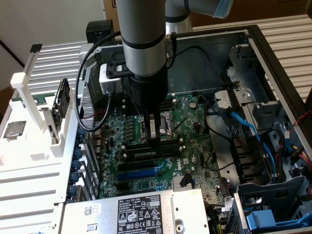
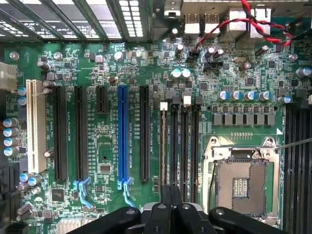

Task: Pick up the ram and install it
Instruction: 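Press down the ram until it locks into place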

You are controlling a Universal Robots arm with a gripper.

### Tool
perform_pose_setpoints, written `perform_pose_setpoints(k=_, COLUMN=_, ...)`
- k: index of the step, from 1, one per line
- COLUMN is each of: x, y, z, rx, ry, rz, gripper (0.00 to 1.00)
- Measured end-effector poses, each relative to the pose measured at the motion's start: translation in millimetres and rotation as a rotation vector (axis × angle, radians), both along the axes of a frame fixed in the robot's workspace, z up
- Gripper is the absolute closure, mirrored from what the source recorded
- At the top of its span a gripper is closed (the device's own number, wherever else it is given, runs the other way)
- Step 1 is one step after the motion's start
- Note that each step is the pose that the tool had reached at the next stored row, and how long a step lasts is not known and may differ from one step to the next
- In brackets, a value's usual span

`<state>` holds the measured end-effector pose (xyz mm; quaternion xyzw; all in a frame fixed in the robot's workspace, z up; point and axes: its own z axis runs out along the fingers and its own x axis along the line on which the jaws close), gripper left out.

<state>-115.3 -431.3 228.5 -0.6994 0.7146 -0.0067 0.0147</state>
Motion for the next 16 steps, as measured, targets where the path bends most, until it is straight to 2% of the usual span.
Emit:
perform_pose_setpoints(k=5, x=0.0, y=-0.1, z=13.8, rx=-0.0008, ry=0.0005, rz=0.000, gripper=0.90)
perform_pose_setpoints(k=6, x=0.0, y=-0.1, z=20.6, rx=-0.0007, ry=0.0004, rz=0.000, gripper=0.90)
perform_pose_setpoints(k=11, x=0.0, y=-0.1, z=40.0, rx=-0.0008, ry=0.0005, rz=0.000, gripper=0.90)
perform_pose_setpoints(k=13, x=0.0, y=-0.1, z=43.7, rx=-0.0010, ry=0.0006, rz=0.000, gripper=0.90)
perform_pose_setpoints(k=16, x=0.0, y=-0.1, z=43.8, rx=-0.0008, ry=0.0005, rz=0.000, gripper=0.90)
